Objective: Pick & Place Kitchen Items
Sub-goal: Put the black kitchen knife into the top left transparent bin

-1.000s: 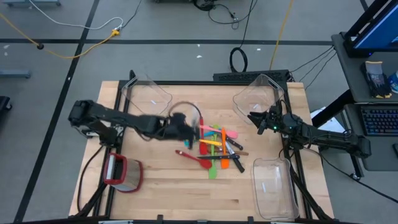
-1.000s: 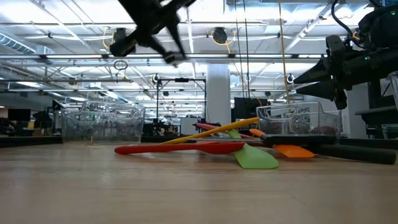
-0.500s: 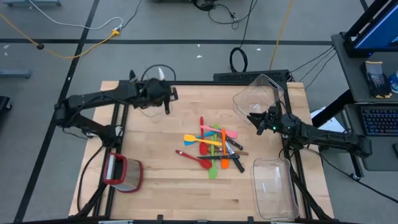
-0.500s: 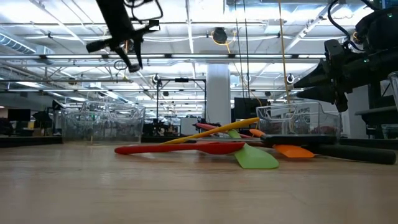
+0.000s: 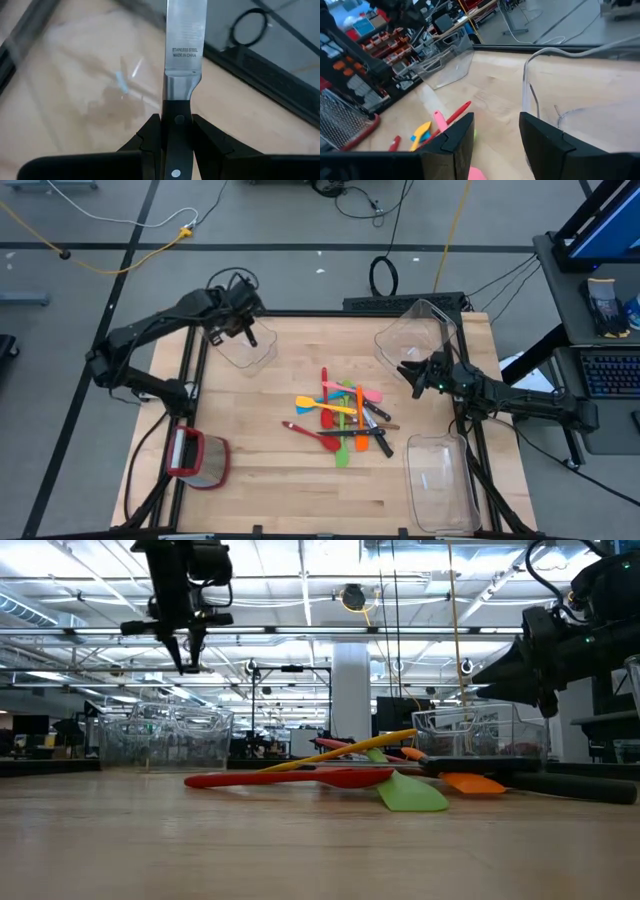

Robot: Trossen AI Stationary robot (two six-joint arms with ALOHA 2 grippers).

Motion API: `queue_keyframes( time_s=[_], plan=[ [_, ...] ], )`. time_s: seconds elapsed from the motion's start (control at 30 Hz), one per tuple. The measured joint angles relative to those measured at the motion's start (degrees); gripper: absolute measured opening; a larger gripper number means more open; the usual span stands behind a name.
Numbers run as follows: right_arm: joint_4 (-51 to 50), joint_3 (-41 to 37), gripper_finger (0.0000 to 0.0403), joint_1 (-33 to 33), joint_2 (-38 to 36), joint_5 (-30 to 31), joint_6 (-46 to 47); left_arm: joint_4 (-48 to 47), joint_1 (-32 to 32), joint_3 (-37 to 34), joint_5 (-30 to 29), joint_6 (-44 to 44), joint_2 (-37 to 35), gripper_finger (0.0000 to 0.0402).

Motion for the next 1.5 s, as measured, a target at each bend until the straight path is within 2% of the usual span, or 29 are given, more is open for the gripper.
queue_keyframes(
  time_s=[0.23, 0.4, 0.73, 1.17, 1.5],
  plan=[
    [0.0, 0.0, 0.0153, 0.0, 0.0, 0.0, -6.7, -7.6, 1.7, -0.2, 3.0, -10.3, 0.5, 0.0074],
    [0.4, 0.0, 0.0153, 0.0, 0.0, 0.0, -11.6, -7.8, 2.7, -0.2, 3.2, -13.0, 1.3, 0.0074],
    [0.6, 0.0, 0.0153, 0.0, 0.0, 0.0, -13.8, -7.5, 5.1, -0.2, 3.5, -10.8, 8.1, 0.0074],
    [0.7, 0.0, 0.0153, 0.0, 0.0, 0.0, -13.8, -5.7, 5.8, -0.2, 7.3, -9.9, 14.3, 0.0074],
    [0.7, 0.0, 0.0153, 0.0, 0.0, 0.0, -13.8, -5.1, 5.8, -0.2, 7.7, -8.3, 15.1, 0.0074]
  ],
)
